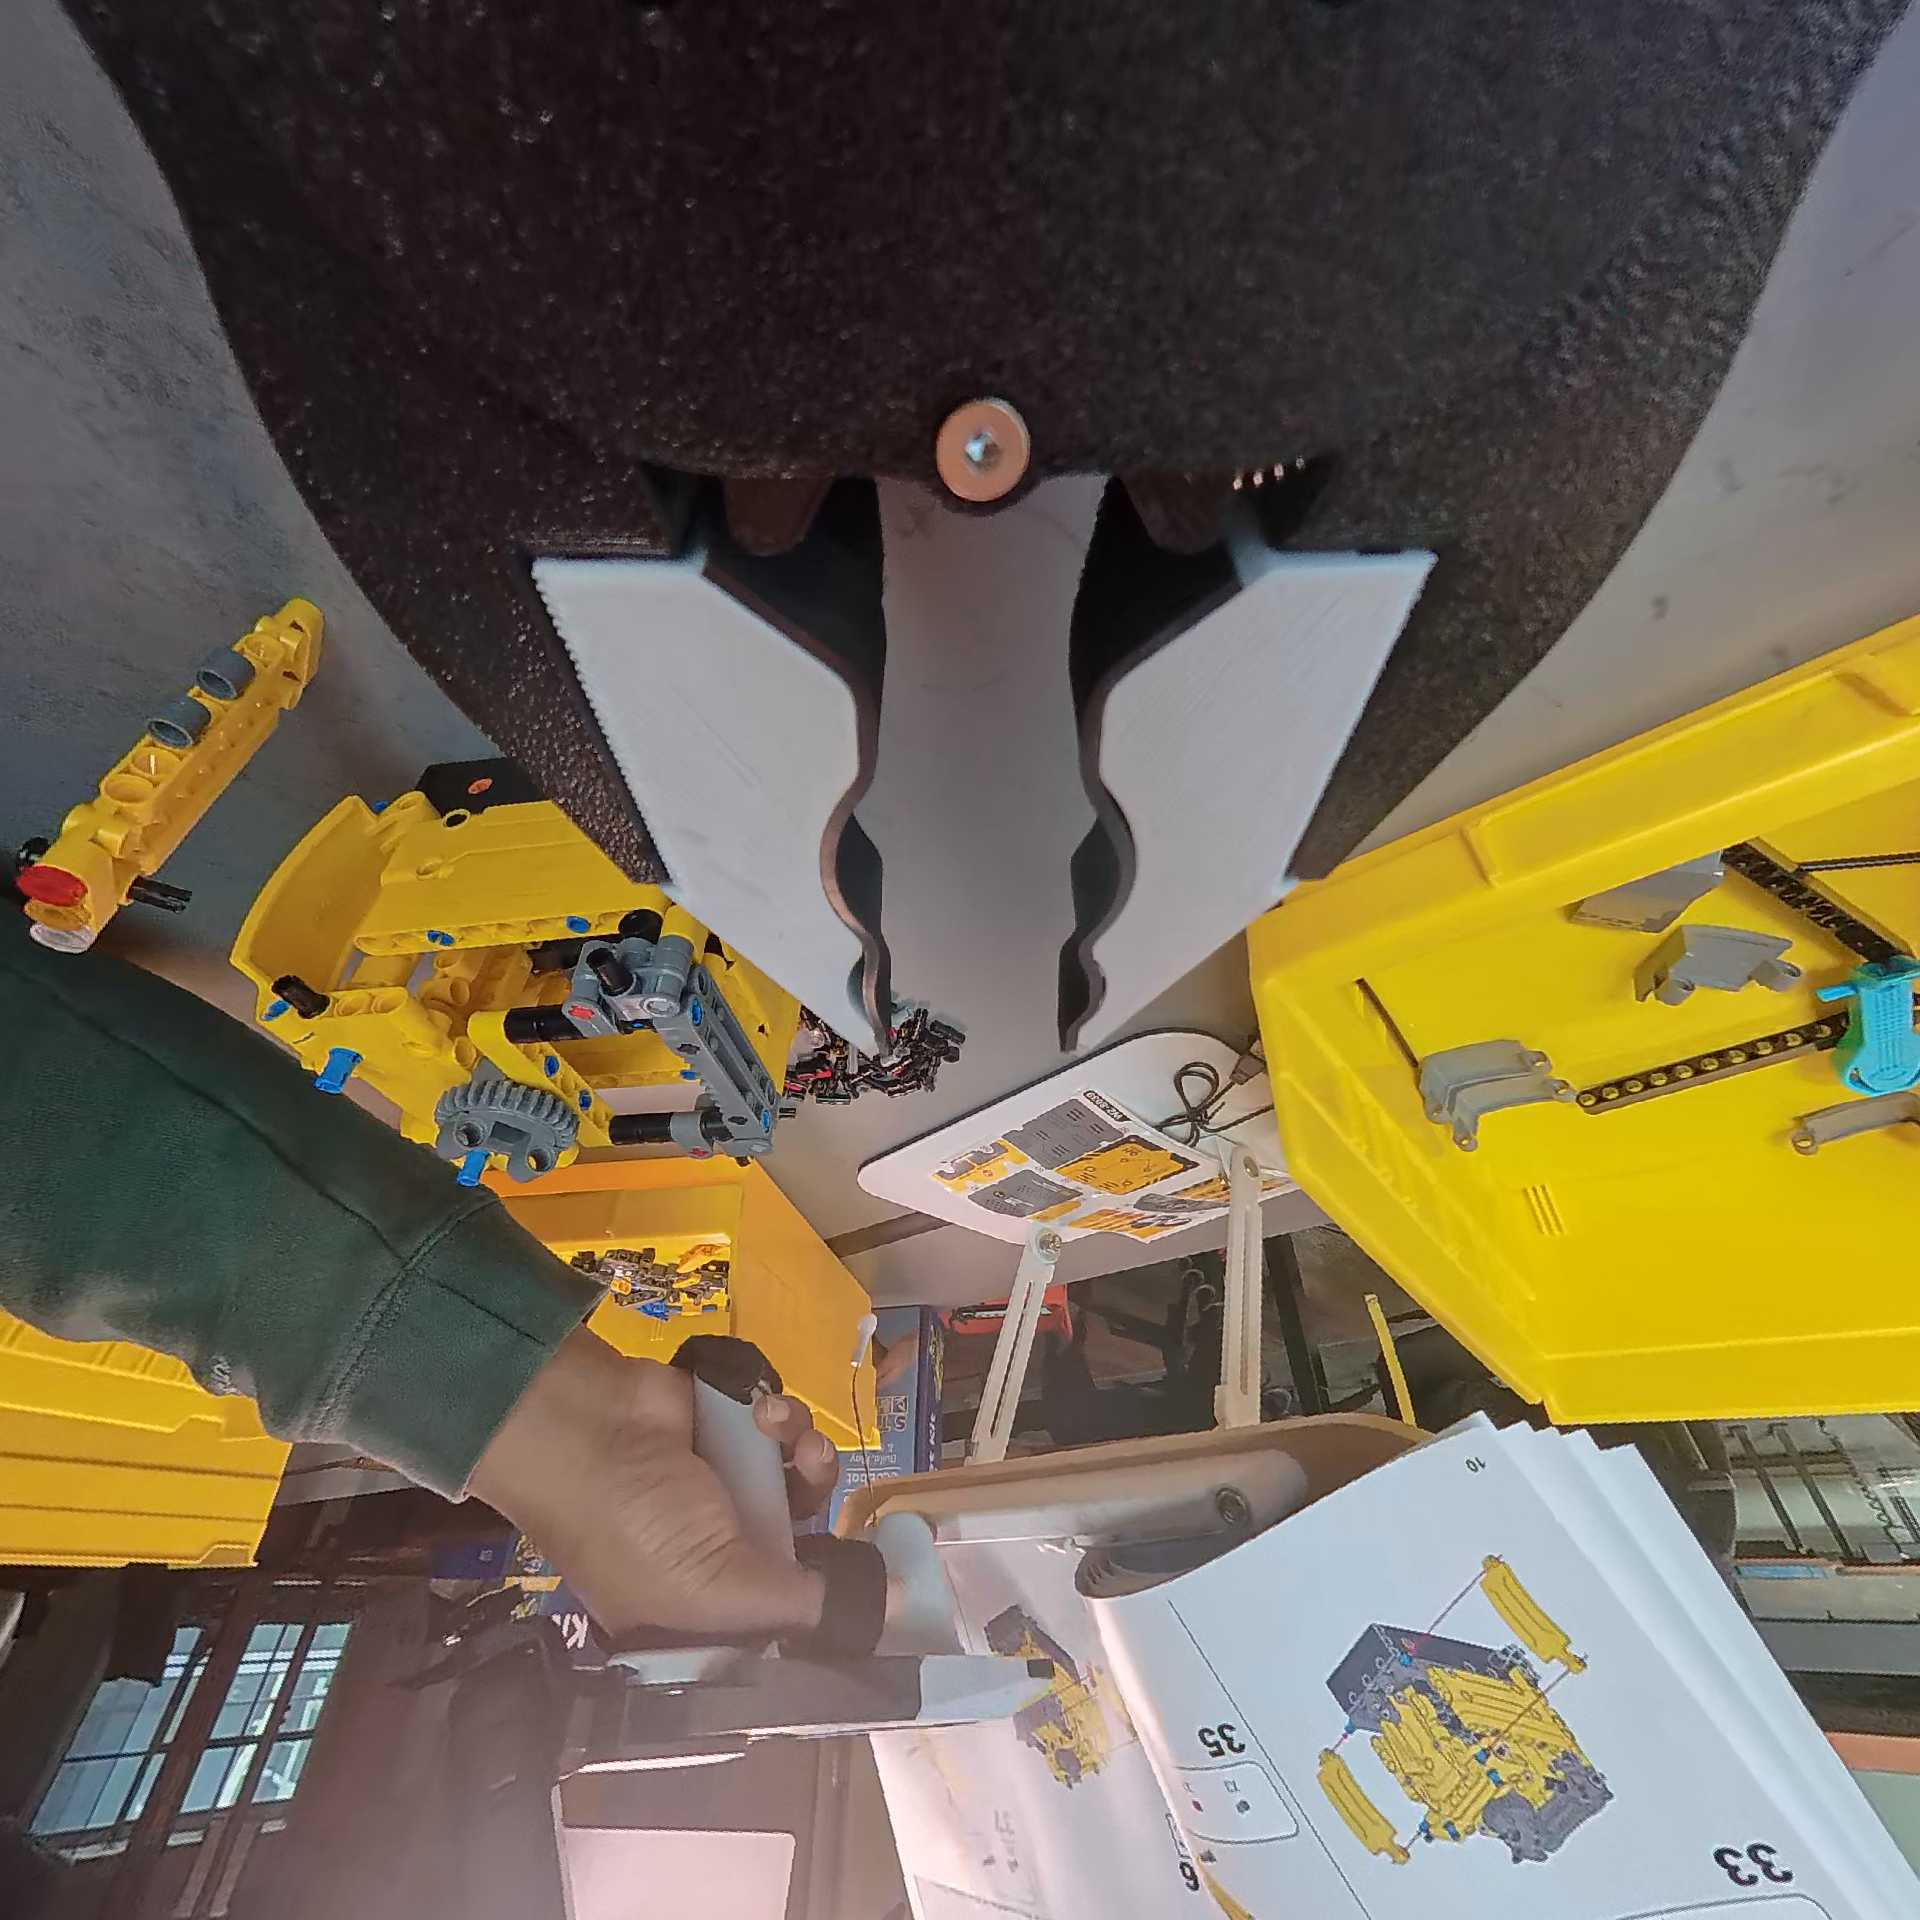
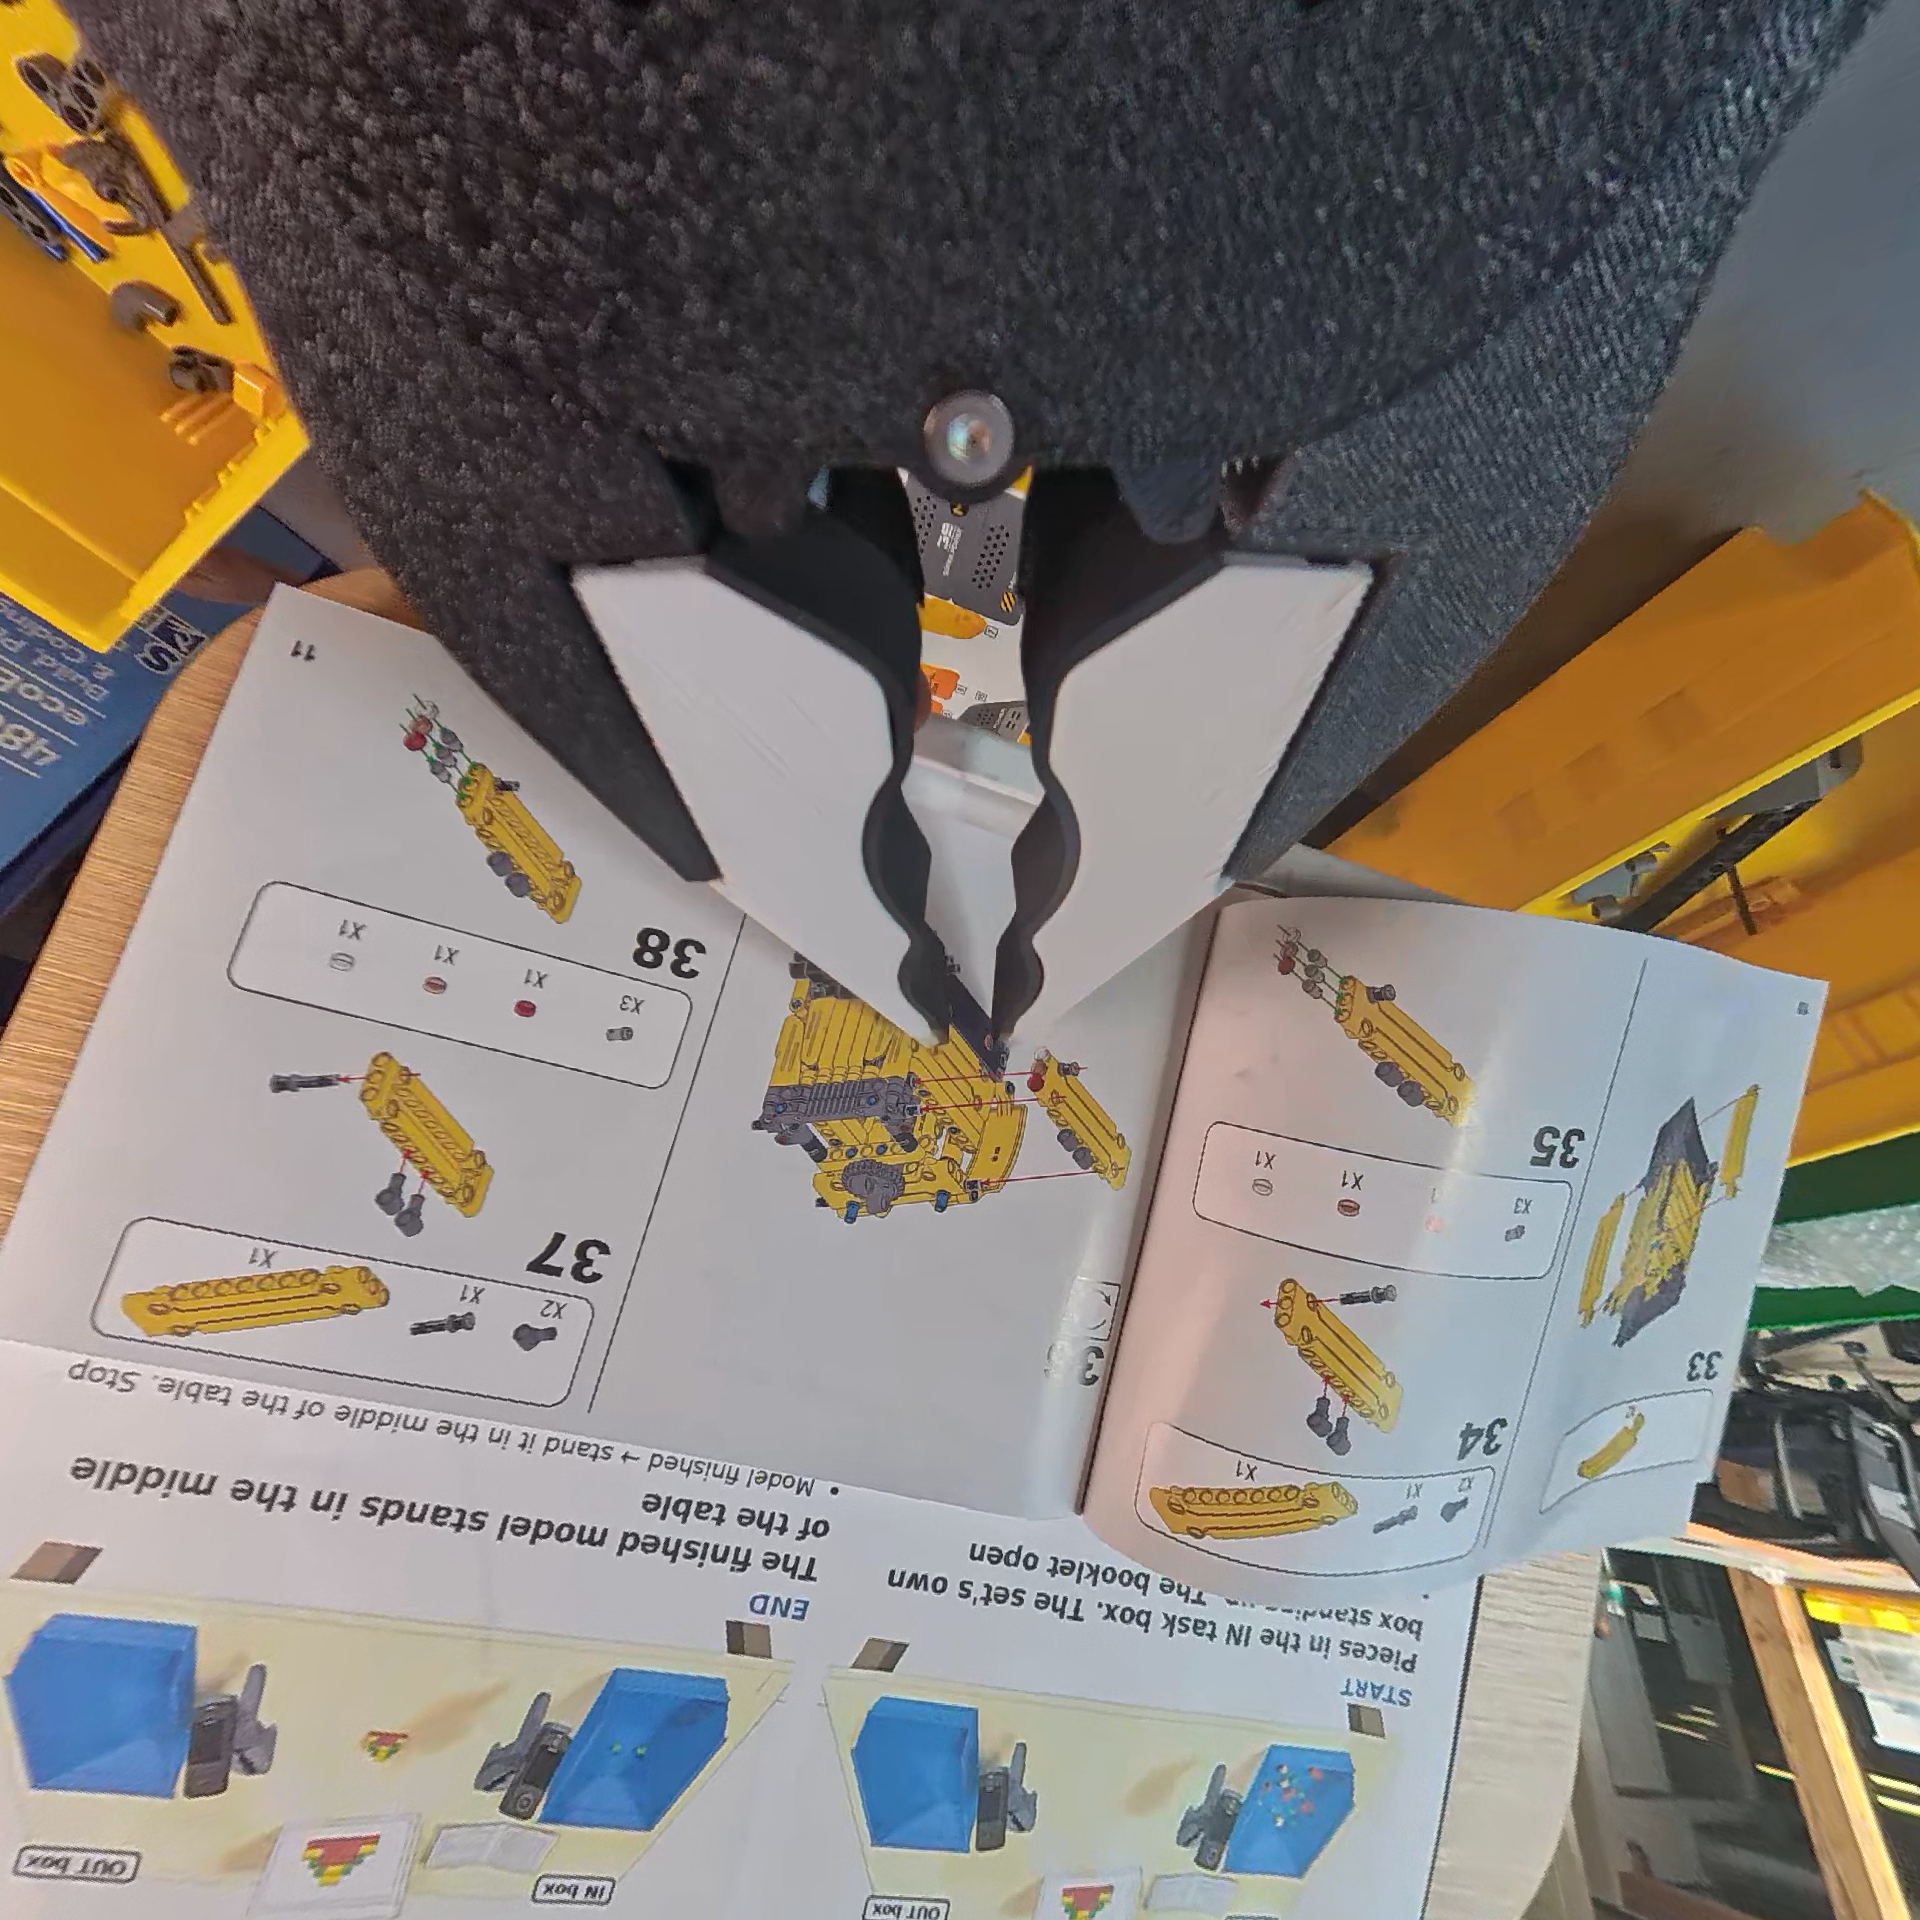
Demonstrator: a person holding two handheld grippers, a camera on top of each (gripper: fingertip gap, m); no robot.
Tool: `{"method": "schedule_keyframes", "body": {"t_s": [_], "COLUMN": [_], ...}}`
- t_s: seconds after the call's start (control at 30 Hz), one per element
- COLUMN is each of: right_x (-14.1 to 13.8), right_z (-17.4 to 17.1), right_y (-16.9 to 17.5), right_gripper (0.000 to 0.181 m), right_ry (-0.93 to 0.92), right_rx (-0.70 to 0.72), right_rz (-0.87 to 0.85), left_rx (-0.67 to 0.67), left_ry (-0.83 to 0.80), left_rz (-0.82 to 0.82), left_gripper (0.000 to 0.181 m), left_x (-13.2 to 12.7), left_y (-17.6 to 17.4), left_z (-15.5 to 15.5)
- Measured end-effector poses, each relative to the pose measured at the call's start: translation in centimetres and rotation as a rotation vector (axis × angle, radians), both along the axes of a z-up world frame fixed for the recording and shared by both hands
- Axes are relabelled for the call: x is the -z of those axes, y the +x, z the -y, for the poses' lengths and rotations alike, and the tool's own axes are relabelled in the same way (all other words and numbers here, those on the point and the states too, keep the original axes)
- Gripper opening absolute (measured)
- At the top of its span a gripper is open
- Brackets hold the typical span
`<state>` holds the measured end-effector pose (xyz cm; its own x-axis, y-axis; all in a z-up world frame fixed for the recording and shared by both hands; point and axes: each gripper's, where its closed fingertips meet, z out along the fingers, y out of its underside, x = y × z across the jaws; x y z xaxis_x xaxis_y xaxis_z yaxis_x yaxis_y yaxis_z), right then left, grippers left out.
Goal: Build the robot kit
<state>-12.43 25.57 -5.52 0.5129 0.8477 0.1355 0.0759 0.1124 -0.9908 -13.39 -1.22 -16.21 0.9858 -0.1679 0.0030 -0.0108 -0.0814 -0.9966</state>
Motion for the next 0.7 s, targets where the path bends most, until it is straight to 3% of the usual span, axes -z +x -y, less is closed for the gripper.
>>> {"method": "schedule_keyframes", "body": {"t_s": [0.33, 0.53, 0.7], "right_x": [0.7, 0.3, 0.1], "right_z": [1.2, 1.2, 1.5], "right_y": [1.7, 3.9, 3.5], "right_gripper": [0.009, 0.016, 0.017], "right_ry": [0.058, 0.065, 0.064], "right_rx": [-0.018, -0.016, -0.054], "right_rz": [0.093, 0.075, 0.022], "left_rx": [-0.013, -0.007, -0.009], "left_ry": [-0.004, -0.016, -0.011], "left_rz": [0.024, 0.026, 0.015], "left_gripper": [0.031, 0.030, 0.030], "left_x": [0.0, 0.2, 0.1], "left_y": [-0.5, -0.5, -0.4], "left_z": [0.0, -0.1, 0.0]}}
